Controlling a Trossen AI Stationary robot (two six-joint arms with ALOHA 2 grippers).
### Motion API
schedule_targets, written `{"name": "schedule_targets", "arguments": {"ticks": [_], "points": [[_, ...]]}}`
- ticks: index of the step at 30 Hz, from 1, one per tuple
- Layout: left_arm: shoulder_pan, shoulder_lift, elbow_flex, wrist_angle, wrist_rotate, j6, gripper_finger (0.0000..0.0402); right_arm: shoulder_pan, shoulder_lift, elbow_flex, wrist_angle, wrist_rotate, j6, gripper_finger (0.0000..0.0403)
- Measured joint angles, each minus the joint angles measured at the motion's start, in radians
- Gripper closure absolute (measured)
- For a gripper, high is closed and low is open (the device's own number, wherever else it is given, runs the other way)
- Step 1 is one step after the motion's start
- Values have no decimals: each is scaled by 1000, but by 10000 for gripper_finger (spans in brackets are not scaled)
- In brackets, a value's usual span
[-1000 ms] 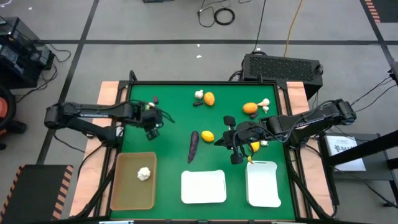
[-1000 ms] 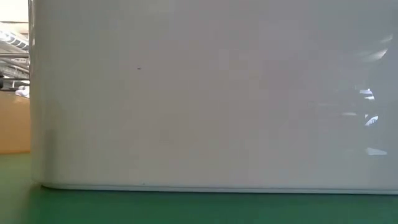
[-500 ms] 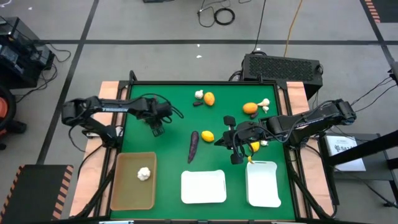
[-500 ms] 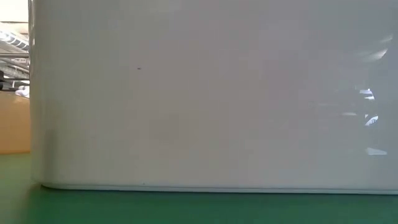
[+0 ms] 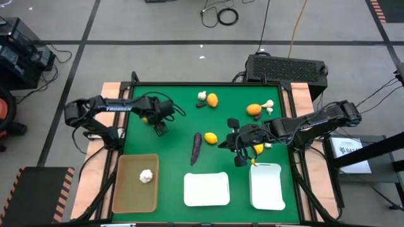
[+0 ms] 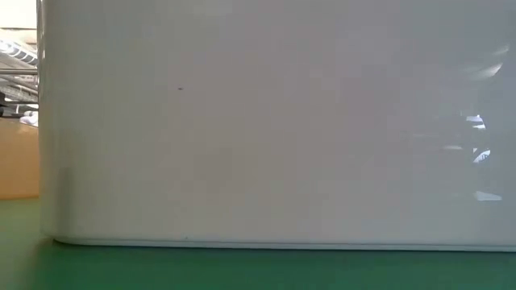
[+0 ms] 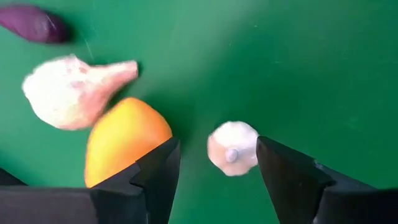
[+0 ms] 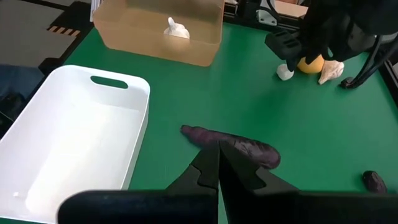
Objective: Sort produce into baskets
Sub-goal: Put the garlic into the orange bin
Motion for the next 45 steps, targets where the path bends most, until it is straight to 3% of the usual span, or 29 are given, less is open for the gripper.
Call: {"name": "schedule_targets", "arguments": {"ticks": [14, 31, 45], "points": [[14, 0, -2, -13, 25, -6, 189, 0, 0, -2, -2, 0, 25, 403], [14, 0, -19, 19, 65, -6, 282, 0, 0, -2, -3, 0, 23, 403], [14, 0, -19, 18, 65, -5, 388, 0, 0, -2, -3, 0, 23, 403]]}}
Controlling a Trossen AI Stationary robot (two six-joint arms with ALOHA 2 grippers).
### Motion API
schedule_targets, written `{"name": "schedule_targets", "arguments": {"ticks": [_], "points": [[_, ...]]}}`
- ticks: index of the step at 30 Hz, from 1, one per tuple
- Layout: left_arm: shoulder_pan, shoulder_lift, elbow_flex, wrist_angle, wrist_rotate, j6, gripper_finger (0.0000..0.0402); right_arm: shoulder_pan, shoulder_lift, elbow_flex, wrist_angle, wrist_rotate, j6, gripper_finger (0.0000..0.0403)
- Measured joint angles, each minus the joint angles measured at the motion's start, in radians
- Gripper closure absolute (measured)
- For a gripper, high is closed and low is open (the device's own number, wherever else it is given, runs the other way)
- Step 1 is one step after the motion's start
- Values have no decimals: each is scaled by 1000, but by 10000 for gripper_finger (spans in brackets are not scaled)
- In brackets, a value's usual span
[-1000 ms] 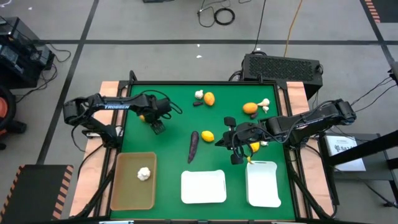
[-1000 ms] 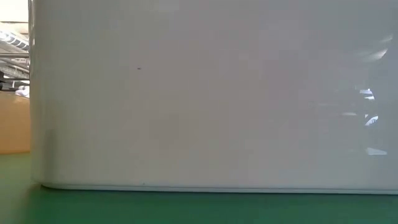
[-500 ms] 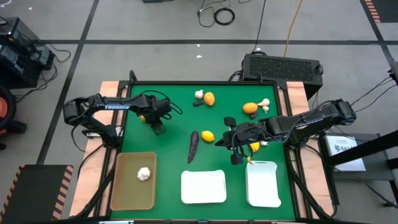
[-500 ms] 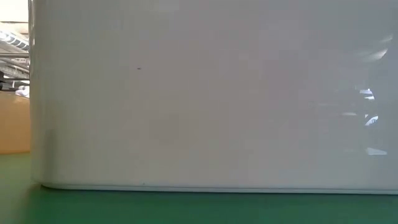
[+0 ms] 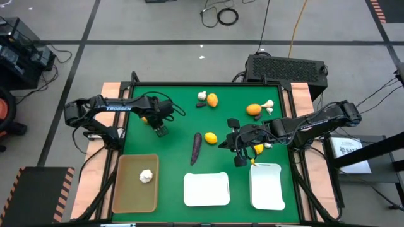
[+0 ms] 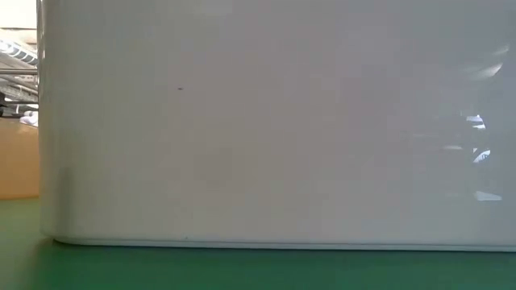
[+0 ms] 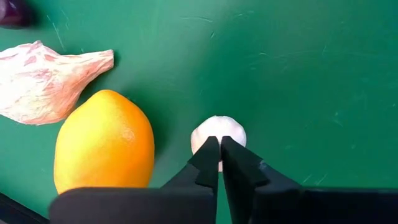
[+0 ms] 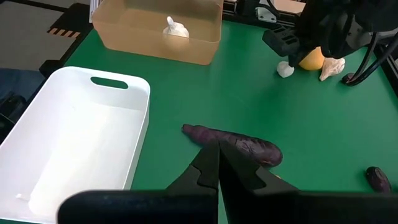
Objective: Sort produce into baskets
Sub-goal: Put the garlic into the orange bin
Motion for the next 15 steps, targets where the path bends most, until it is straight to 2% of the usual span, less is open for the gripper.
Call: {"name": "schedule_targets", "arguments": {"ticks": [10, 15], "points": [[-2, -1, 8, -11, 0, 81, 399, 0, 0, 0, 0, 0, -9, 403], [-33, -34, 65, -35, 69, 54, 400, -3, 0, 0, 2, 3, -51, 403]]}}
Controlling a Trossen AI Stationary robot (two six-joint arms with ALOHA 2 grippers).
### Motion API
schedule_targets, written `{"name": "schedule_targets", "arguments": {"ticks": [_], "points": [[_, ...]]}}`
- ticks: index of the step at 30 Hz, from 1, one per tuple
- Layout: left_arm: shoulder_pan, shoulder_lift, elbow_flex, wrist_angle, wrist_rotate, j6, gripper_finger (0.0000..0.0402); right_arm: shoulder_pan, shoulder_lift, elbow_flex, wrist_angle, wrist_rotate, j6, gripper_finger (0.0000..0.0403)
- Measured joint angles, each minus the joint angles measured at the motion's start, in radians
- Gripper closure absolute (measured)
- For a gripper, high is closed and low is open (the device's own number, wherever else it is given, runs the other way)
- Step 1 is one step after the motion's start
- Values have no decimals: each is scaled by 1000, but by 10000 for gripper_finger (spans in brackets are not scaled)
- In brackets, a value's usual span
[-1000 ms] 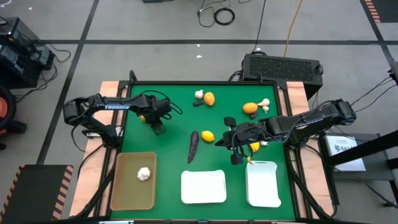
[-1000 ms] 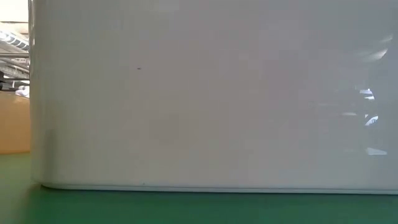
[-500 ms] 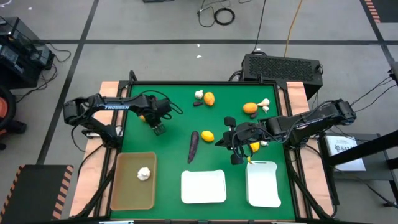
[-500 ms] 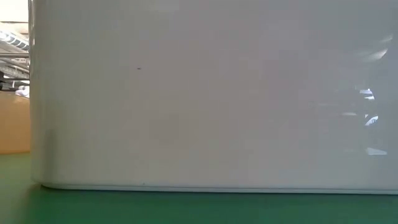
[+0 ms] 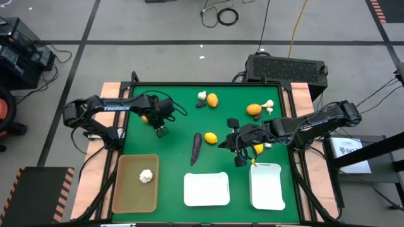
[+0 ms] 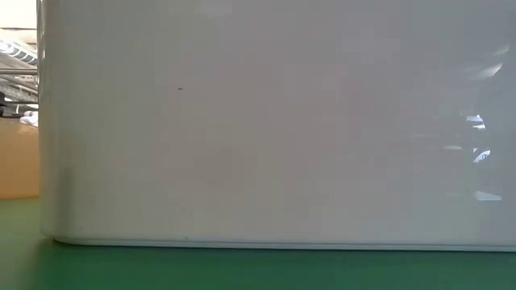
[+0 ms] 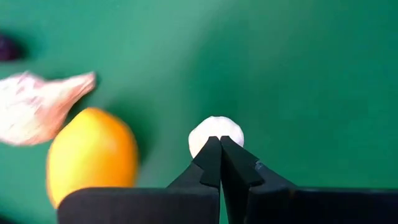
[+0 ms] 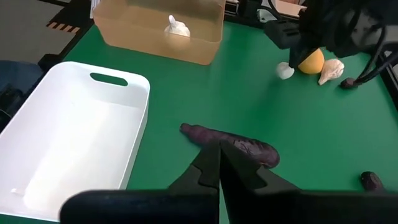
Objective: Sort produce into baskets
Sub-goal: Put the garlic into the orange bin
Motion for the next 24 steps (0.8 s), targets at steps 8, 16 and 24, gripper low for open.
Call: {"name": "schedule_targets", "arguments": {"ticks": [8, 16, 24], "points": [[-192, -96, 105, -91, 116, -154, 401, -36, 0, 0, 14, 2, -5, 403], [-587, -179, 105, -211, 152, -513, 401, -50, 0, 0, 13, 2, -5, 403], [-898, -188, 105, -209, 110, -876, 401, -50, 0, 0, 16, 2, 25, 403]]}}
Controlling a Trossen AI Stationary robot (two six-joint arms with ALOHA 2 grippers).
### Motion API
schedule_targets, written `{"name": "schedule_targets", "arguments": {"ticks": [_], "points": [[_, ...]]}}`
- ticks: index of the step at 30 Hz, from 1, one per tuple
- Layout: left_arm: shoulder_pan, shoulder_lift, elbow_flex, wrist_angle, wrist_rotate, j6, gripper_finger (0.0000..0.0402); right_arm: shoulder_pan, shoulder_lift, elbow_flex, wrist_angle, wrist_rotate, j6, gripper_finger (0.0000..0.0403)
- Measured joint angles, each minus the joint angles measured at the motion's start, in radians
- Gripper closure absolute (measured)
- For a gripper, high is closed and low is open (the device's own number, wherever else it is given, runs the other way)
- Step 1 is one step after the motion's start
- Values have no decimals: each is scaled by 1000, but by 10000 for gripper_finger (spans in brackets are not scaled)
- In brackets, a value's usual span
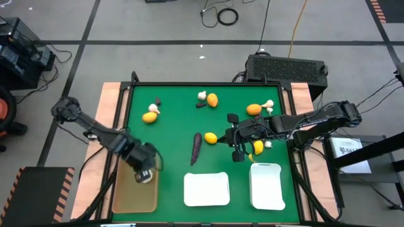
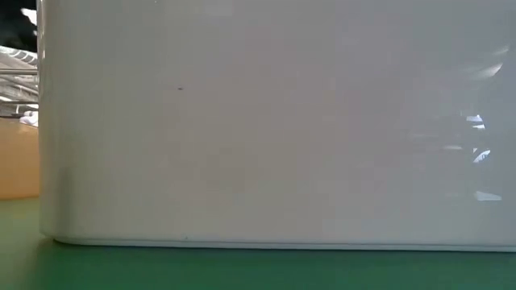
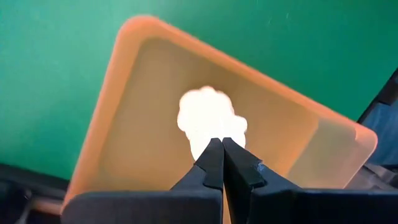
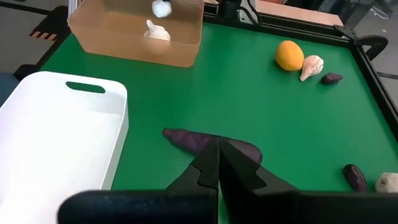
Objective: Sort produce into baskets
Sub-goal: Put the garlic into the orange bin
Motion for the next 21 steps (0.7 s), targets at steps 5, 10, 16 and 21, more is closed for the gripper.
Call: {"name": "schedule_targets", "arguments": {"ticks": [5, 10, 16, 21], "points": [[-94, 0, 0, -5, -50, -102, 401, 0, 0, 0, 53, 0, -25, 403], [-133, 0, -1, -35, -92, -121, 379, 0, 0, 0, 105, 0, -85, 403], [-141, 0, -2, -82, -136, -122, 341, 0, 0, 0, 107, 0, -125, 403], [-141, 0, -2, -79, -199, -146, 311, 0, 0, 0, 107, 0, -131, 403]]}}
